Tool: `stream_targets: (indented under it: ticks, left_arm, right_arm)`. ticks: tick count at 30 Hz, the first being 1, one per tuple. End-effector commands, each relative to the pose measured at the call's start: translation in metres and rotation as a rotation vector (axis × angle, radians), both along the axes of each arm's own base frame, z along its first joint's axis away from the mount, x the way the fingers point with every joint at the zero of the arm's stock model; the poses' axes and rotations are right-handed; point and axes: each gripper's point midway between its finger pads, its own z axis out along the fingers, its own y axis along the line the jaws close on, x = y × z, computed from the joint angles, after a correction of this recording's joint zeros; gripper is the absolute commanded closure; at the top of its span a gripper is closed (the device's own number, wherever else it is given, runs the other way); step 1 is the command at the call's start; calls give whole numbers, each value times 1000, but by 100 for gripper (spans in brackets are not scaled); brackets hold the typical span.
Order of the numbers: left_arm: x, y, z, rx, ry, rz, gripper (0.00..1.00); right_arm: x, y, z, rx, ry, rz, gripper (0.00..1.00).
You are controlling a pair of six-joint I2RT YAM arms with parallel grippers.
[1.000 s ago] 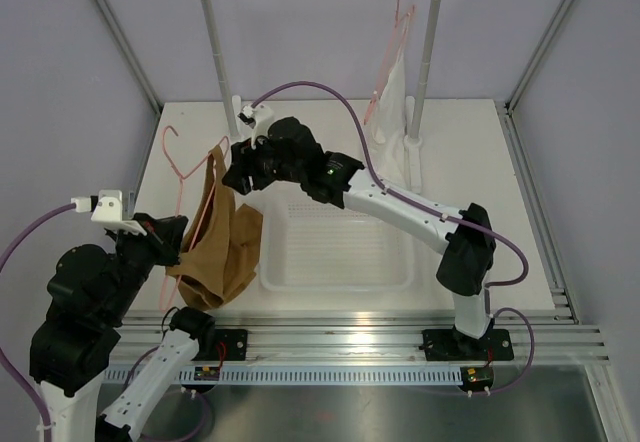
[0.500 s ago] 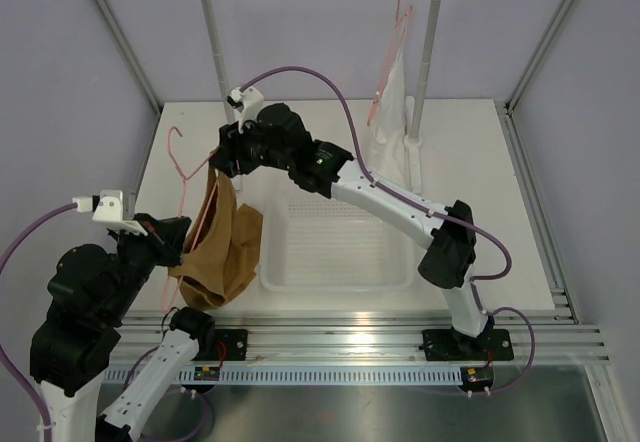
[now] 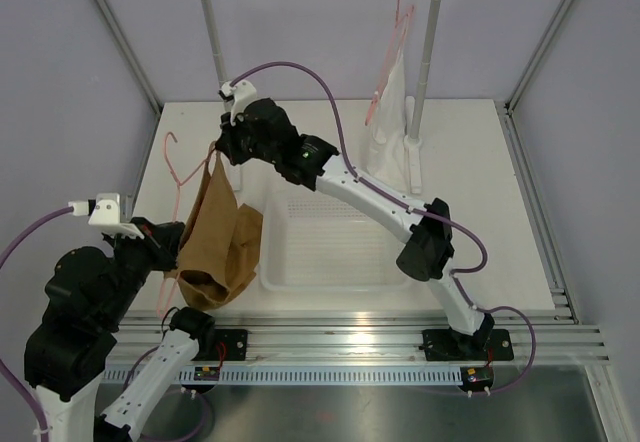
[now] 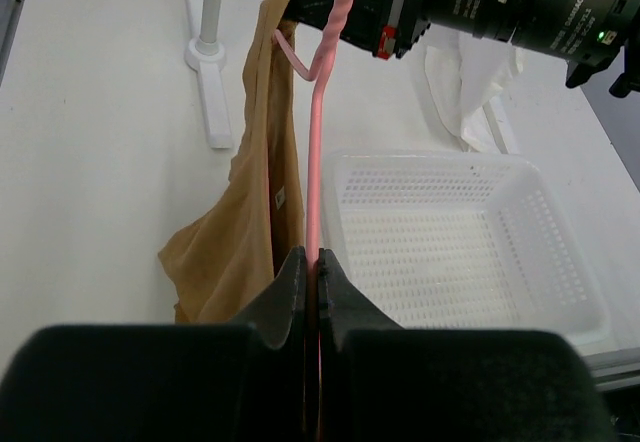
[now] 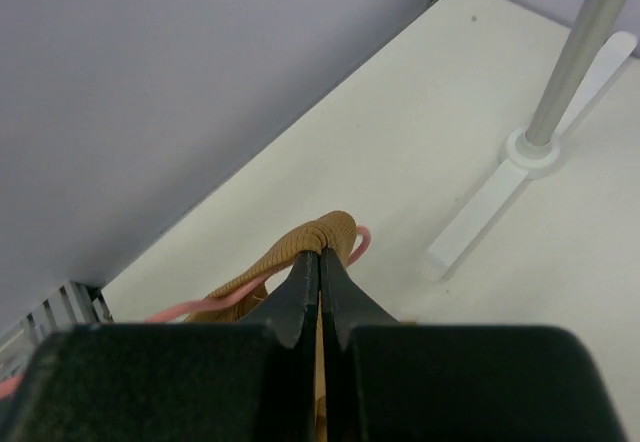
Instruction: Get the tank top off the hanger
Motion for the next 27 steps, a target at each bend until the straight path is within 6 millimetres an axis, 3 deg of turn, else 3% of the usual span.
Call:
stream_targets:
  ticks: [1,3,5,12,15,16,17,18,19,20,21,22,23,24,25,27]
  left_arm:
    - [-1,5,25,-13,-75,23,100]
    - [-4,6,29,-21,-87,19,100]
    - [-6,4,31,-29,-91,10,100]
    - [-4,-1,56,-143,-178,15,100]
    - [1,10,78,-209,-284,86,100]
    - [9,13,73,-226,-290,117,100]
    - [8,21,76,-254,-333,161,100]
    - [10,23,95,-305,-429,172,100]
    - [12,23,102,-329,-478,170,100]
    - [24,18,91,-327,-486,169,100]
    - [26,17,116,-369,-596,159,100]
    - [32,16,120,-364,-625,158,100]
    - [50,10,118,-342,-617,163,100]
    - [52,8,138,-345,-693,154,100]
    - [59,7,146,-289,-731,154,100]
    - [80,-3,162,-240,-809,143,100]
  right_arm:
    - [44,-15,23,32,-62,-110,100]
    - [65,-23,28,63,-51,-140,100]
    - [79,-23,9,51,-25,-136,100]
    - [81,-17,2,56,-21,-67,100]
    - [72,-18,1,60,7,-22,100]
    - [68,-21,17,90,-3,2,100]
    - [63,-21,19,98,3,15,100]
    - [60,-23,4,85,38,22,100]
    - [48,-22,28,138,12,69,100]
    - [43,-23,29,150,17,87,100]
    - [38,-23,17,145,52,97,100]
    - [29,-24,32,177,37,129,100]
    - [23,-23,24,167,55,145,100]
    - [17,-22,25,167,53,161,100]
    - [7,-22,32,173,43,196,100]
    - [-15,-13,25,134,21,246,100]
